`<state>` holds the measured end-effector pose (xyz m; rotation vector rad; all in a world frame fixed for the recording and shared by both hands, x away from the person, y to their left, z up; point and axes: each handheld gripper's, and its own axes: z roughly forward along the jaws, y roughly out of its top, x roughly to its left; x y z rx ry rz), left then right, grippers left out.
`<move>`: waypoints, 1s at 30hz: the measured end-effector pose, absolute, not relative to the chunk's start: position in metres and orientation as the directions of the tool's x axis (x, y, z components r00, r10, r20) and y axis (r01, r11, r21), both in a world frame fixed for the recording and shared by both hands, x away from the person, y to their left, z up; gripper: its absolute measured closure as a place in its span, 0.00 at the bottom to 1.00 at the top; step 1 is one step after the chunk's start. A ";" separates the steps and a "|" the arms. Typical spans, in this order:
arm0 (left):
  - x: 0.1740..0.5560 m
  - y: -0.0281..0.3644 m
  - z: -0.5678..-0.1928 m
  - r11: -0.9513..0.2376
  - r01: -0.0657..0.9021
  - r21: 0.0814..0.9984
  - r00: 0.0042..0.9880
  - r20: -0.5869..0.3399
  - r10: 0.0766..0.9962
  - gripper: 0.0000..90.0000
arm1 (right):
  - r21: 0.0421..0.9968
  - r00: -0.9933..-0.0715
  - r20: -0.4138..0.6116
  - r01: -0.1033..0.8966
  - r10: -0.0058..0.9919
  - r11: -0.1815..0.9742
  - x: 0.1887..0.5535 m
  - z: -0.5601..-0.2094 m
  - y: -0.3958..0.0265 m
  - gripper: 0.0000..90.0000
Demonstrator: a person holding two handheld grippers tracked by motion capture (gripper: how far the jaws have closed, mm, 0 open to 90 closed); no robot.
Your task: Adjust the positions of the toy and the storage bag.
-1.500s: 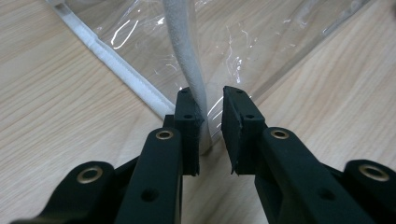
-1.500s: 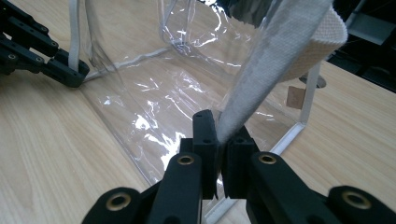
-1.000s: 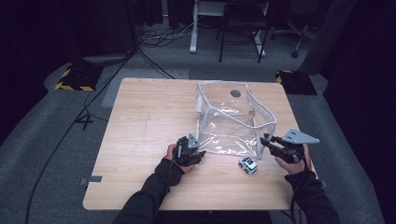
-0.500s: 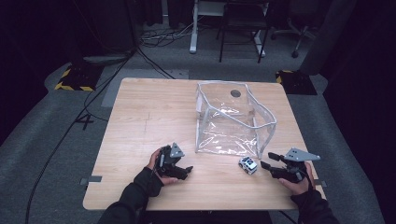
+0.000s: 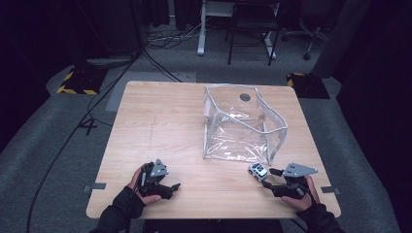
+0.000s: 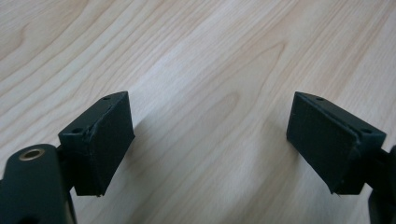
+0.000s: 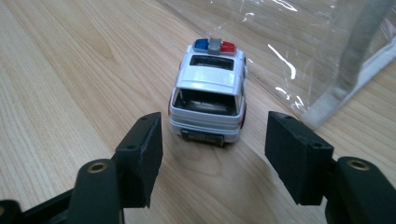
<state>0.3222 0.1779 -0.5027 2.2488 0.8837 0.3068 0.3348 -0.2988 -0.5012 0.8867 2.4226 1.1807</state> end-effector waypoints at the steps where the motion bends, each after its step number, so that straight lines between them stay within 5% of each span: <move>1: 0.321 0.180 -0.502 -0.527 0.510 0.679 0.733 -0.023 0.680 0.17 | 0.786 -0.767 0.005 0.399 0.641 0.472 0.335 -0.501 -0.297 0.42; 15: 0.322 0.180 -0.503 -0.521 0.517 0.679 0.724 -0.022 0.689 0.16 | 0.756 -0.759 -0.004 0.423 0.651 0.499 0.354 -0.503 -0.271 0.38; 20: 0.322 0.180 -0.502 -0.524 0.520 0.675 0.725 -0.024 0.688 0.16 | 0.765 -0.760 -0.008 0.415 0.650 0.494 0.355 -0.502 -0.272 0.52; 30: 0.324 0.180 -0.503 -0.521 0.520 0.677 0.727 -0.030 0.686 0.15 | 0.769 -0.758 -0.022 0.404 0.652 0.495 0.347 -0.502 -0.286 0.53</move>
